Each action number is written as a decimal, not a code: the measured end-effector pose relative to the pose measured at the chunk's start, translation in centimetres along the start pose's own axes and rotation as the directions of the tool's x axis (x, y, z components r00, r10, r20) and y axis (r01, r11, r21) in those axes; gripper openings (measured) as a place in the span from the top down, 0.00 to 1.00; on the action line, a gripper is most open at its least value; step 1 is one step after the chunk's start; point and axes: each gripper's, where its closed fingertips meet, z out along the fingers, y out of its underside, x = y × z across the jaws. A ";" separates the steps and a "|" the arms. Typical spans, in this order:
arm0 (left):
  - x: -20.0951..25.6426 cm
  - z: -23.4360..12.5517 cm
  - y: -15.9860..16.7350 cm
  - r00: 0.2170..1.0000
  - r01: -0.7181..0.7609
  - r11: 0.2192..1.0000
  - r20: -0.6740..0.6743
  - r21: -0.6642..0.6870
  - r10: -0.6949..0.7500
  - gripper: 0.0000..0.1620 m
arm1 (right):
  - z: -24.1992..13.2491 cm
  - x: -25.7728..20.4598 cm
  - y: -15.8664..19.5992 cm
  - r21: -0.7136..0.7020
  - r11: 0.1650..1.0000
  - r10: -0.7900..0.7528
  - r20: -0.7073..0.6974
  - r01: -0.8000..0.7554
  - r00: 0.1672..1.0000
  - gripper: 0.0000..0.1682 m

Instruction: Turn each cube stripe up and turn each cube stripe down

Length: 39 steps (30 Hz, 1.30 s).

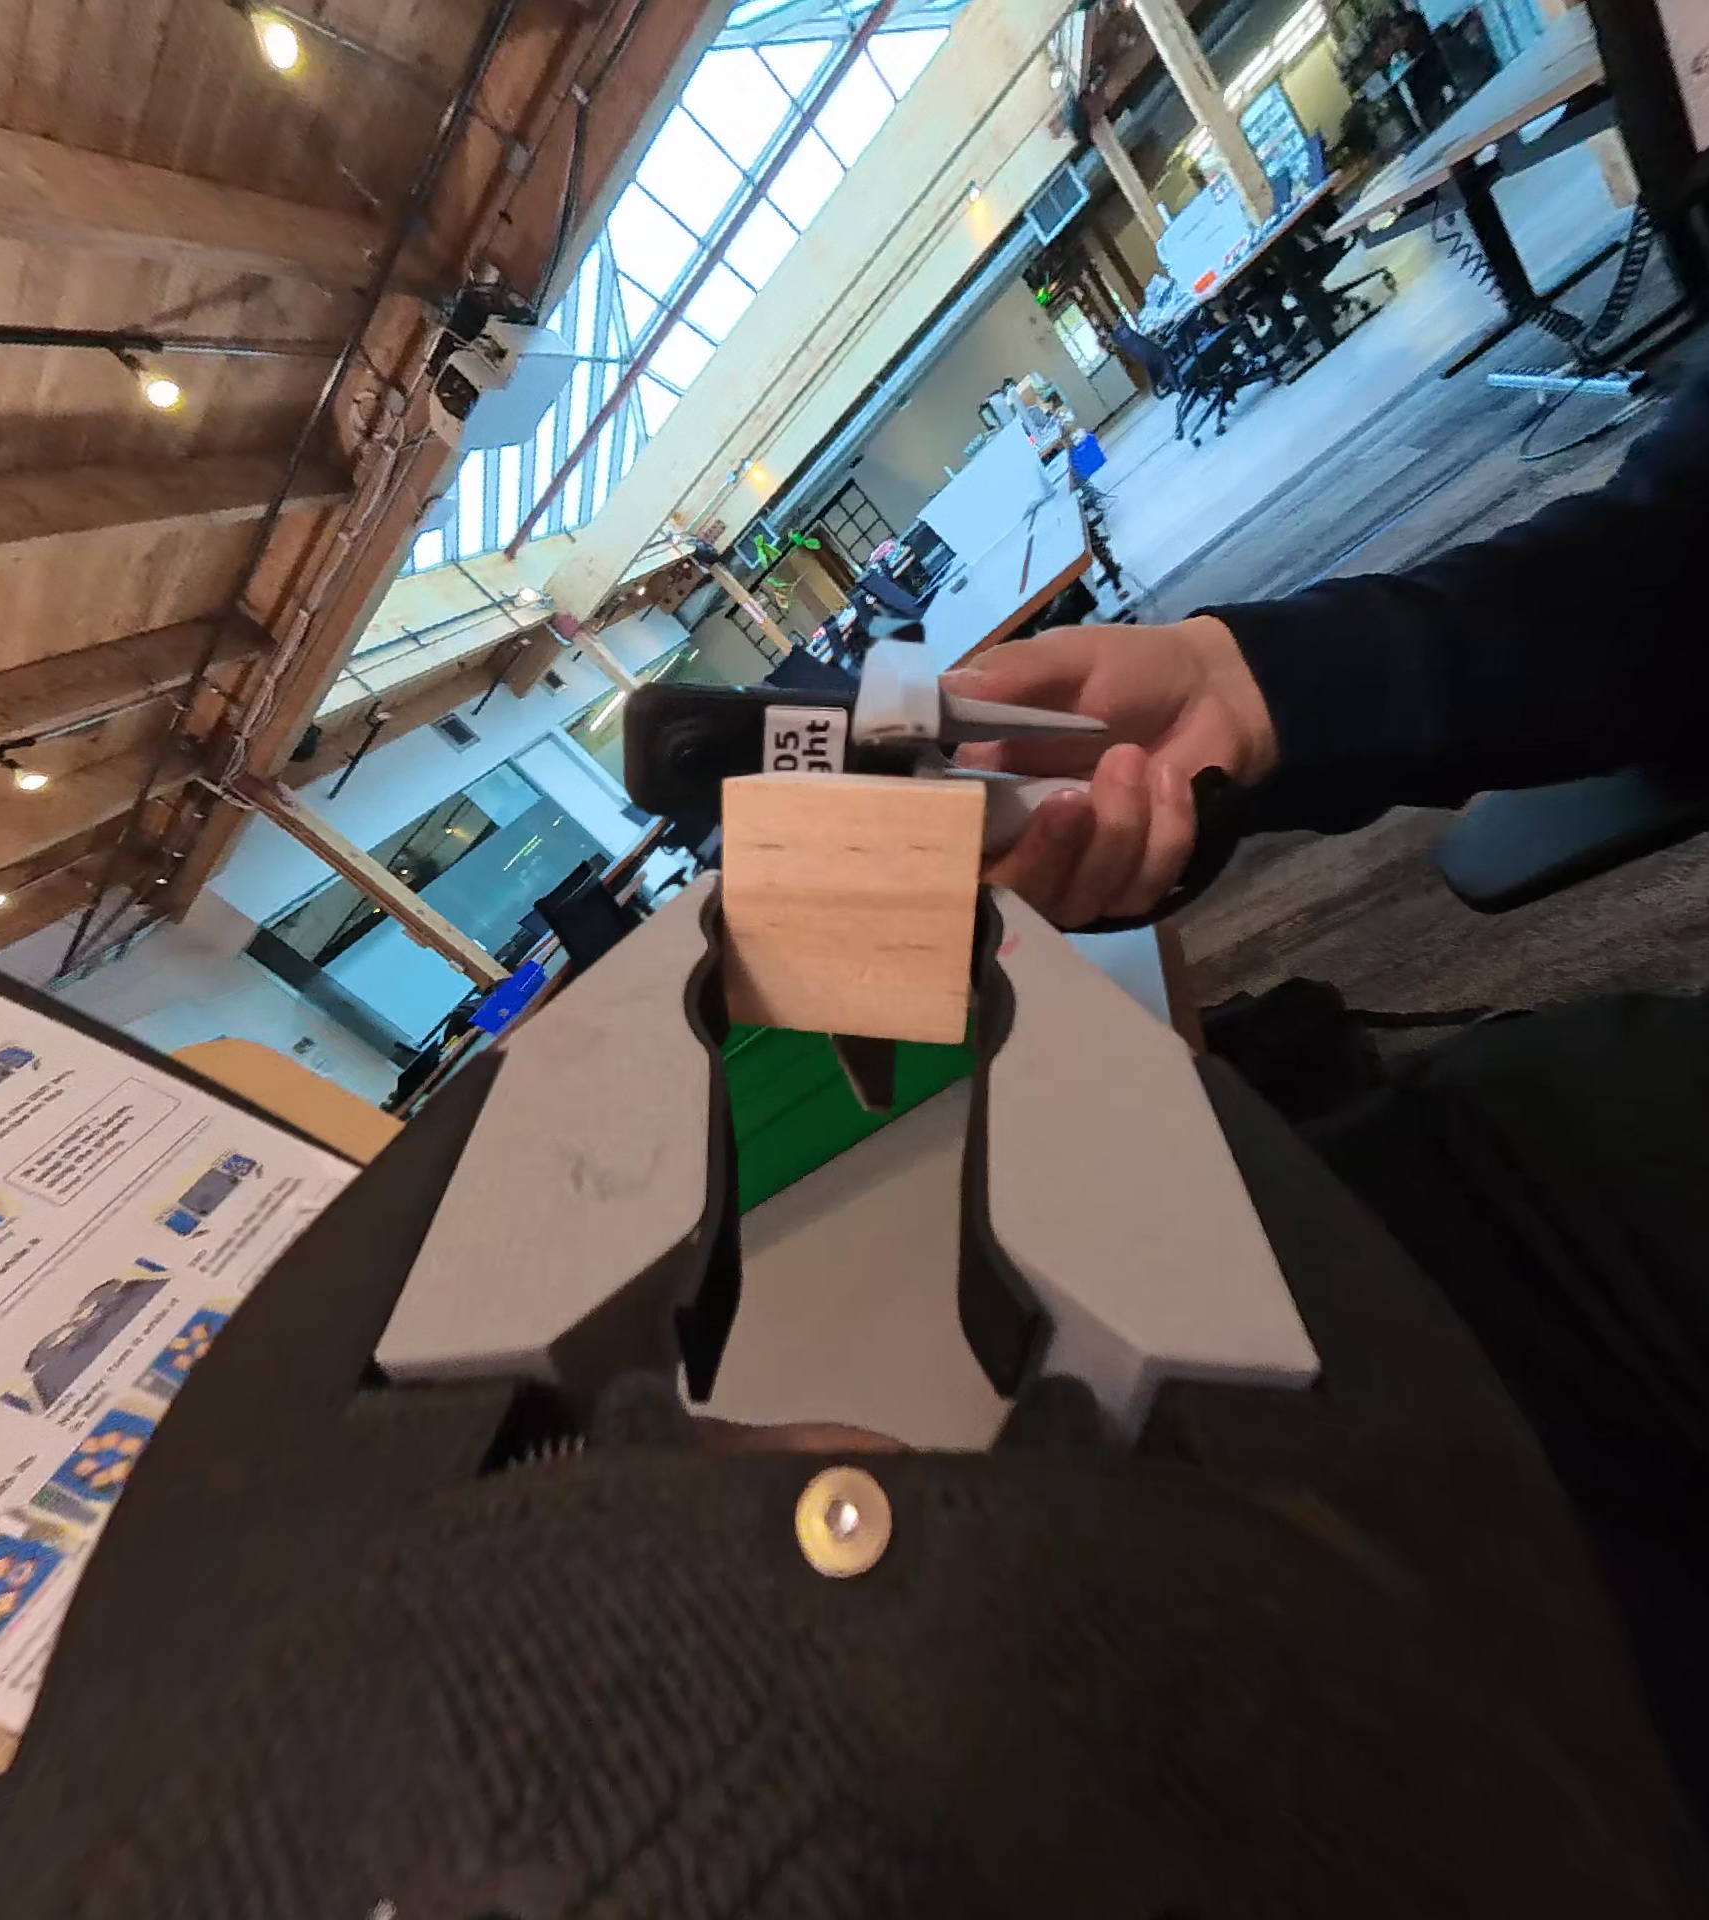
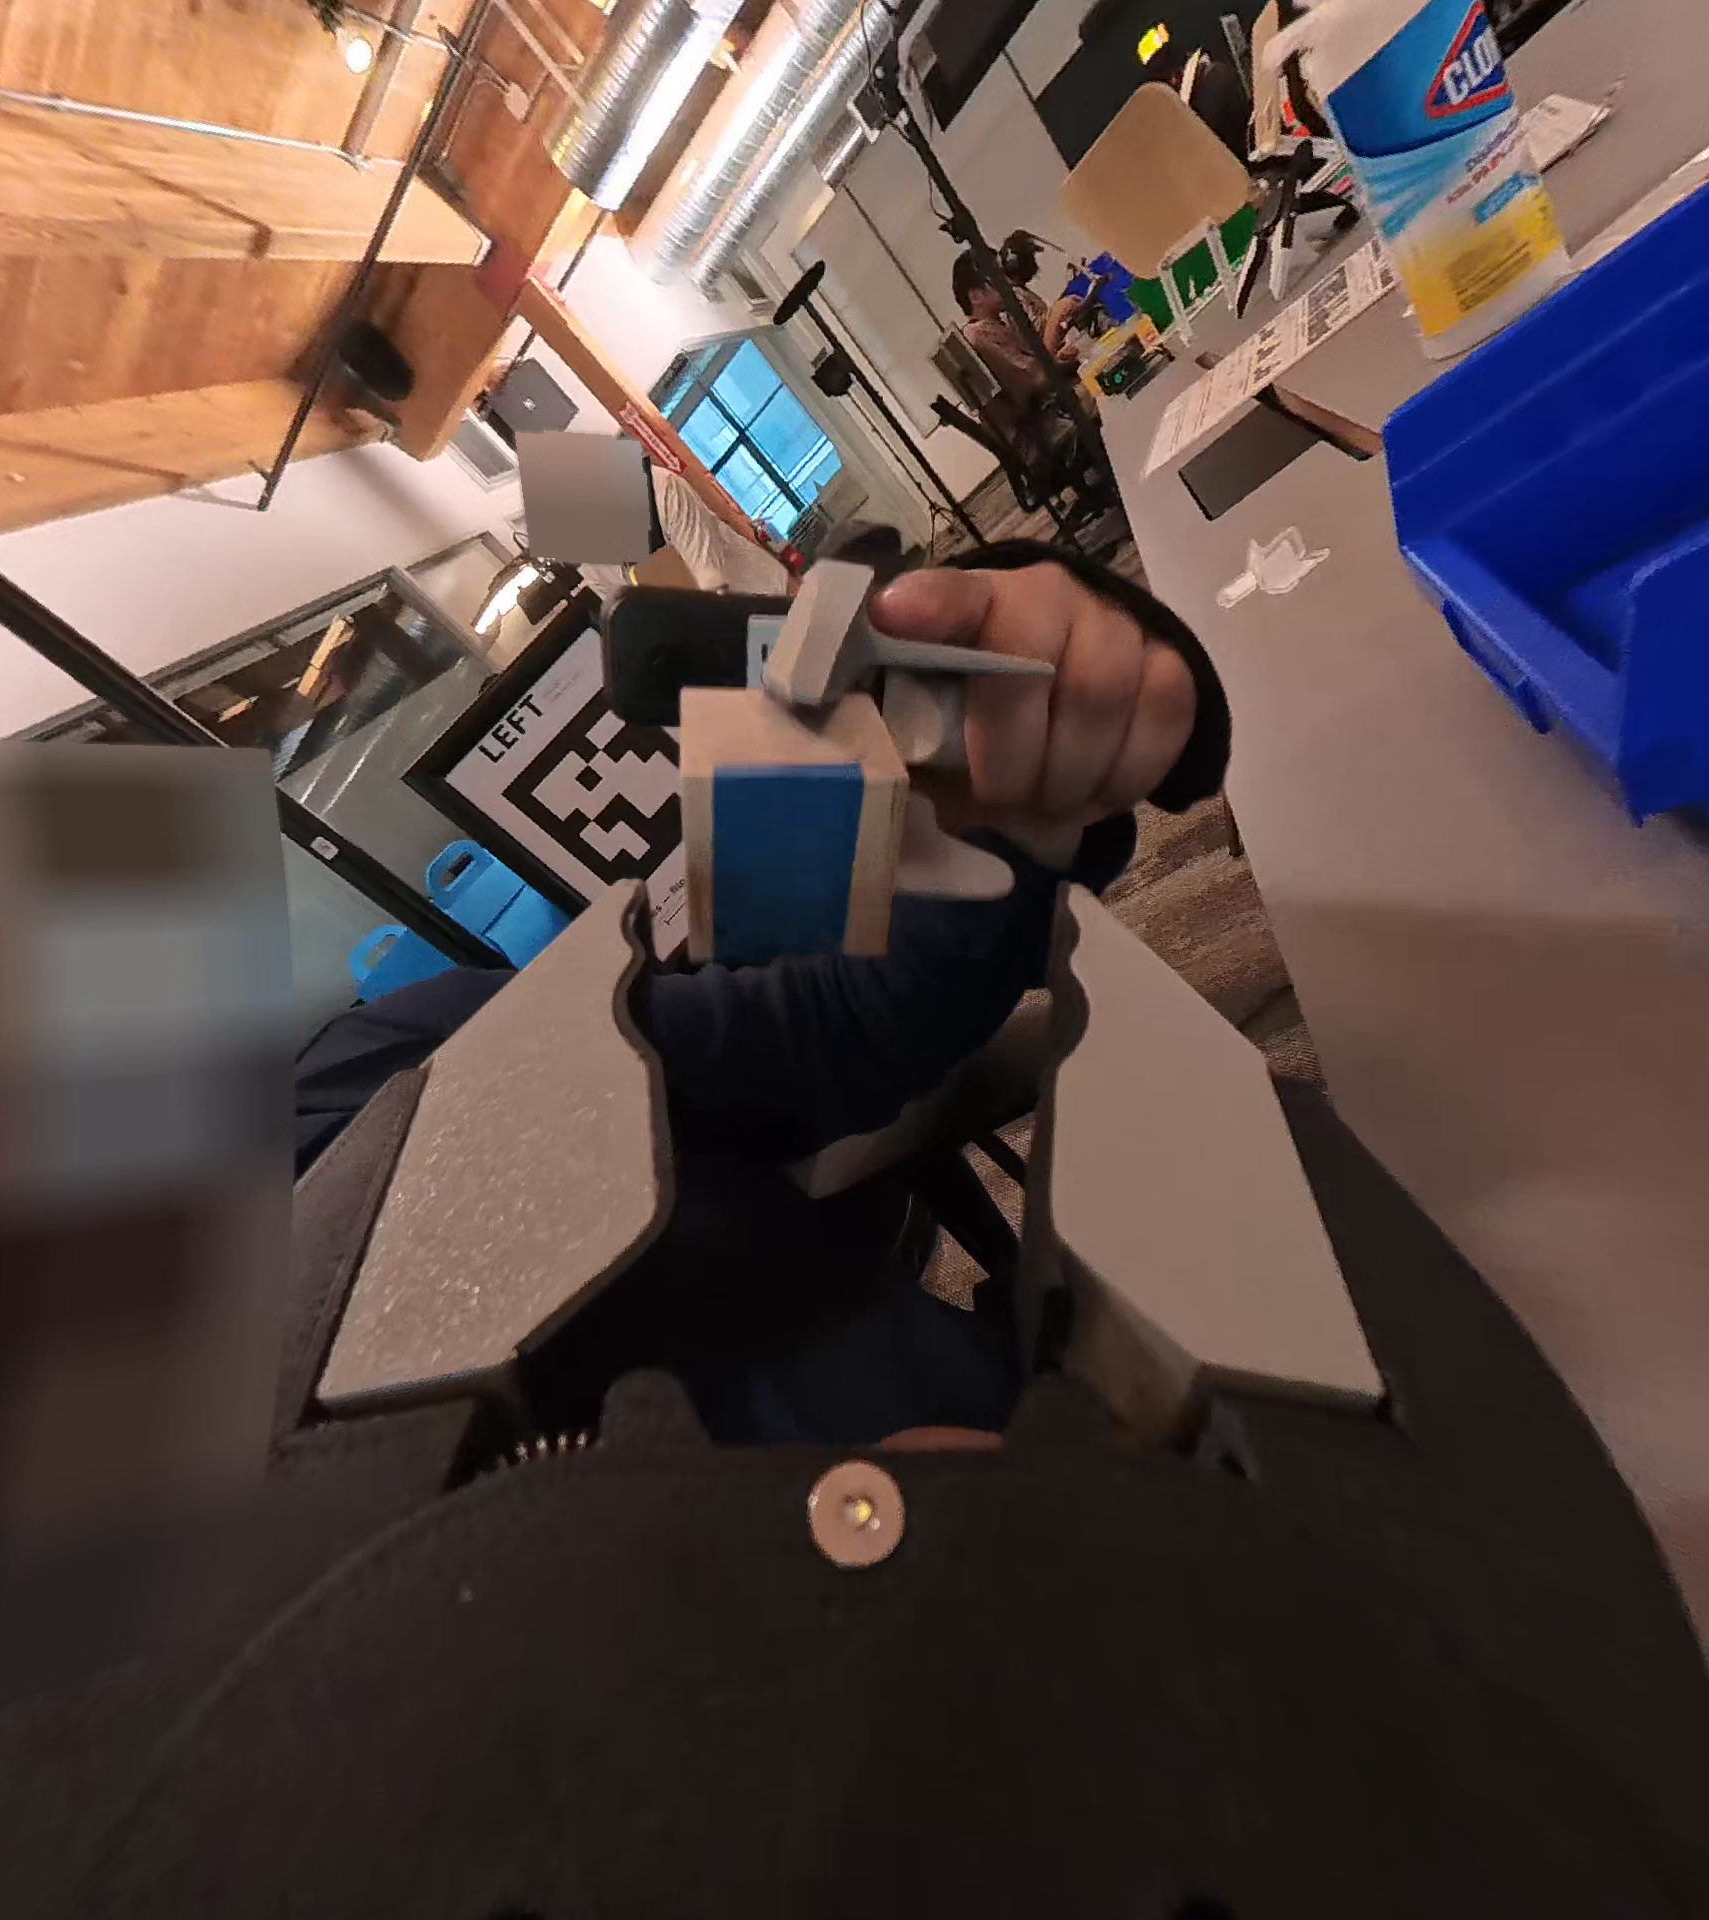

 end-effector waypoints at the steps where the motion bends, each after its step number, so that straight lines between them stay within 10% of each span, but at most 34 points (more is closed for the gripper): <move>1: 0.4 0.4 0.4 1.000 -0.010 1.000 0.001 -0.014 0.010 0.72 | 0.3 0.1 0.4 -0.011 1.000 0.002 0.010 -0.002 1.000 0.60; 3: 1.2 1.0 1.4 1.000 -0.021 0.999 -0.015 -0.043 0.020 0.72 | 0.6 0.0 1.0 -0.023 1.000 -0.003 0.048 0.004 0.999 0.74; 11: 1.0 0.8 3.9 1.000 0.011 0.990 0.010 -0.139 -0.010 0.72 | -4.0 4.3 -0.7 -0.045 0.987 -0.160 -0.294 0.153 0.942 0.75; 18: -1.9 -1.2 4.7 0.990 0.021 0.978 0.138 -0.207 0.008 0.77 | -24.3 11.7 -6.1 -0.148 0.963 -0.225 -0.901 0.225 0.371 0.75; 24: -3.5 -1.1 5.4 0.974 0.097 0.963 0.223 -0.253 -0.040 0.77 | -34.5 17.8 -2.0 -0.281 0.946 -0.278 -0.960 -0.161 0.040 0.75; 30: -7.3 -2.7 10.3 0.900 0.269 0.881 0.427 -0.390 -0.086 0.79 | -35.6 20.6 0.9 -0.302 0.894 -0.294 -0.953 -0.330 0.074 0.75; 39: -9.1 -5.7 15.4 0.774 0.539 0.719 0.595 -0.439 -0.216 0.78 | -35.3 18.7 -2.5 -0.306 0.942 -0.305 -0.952 -0.139 0.034 0.70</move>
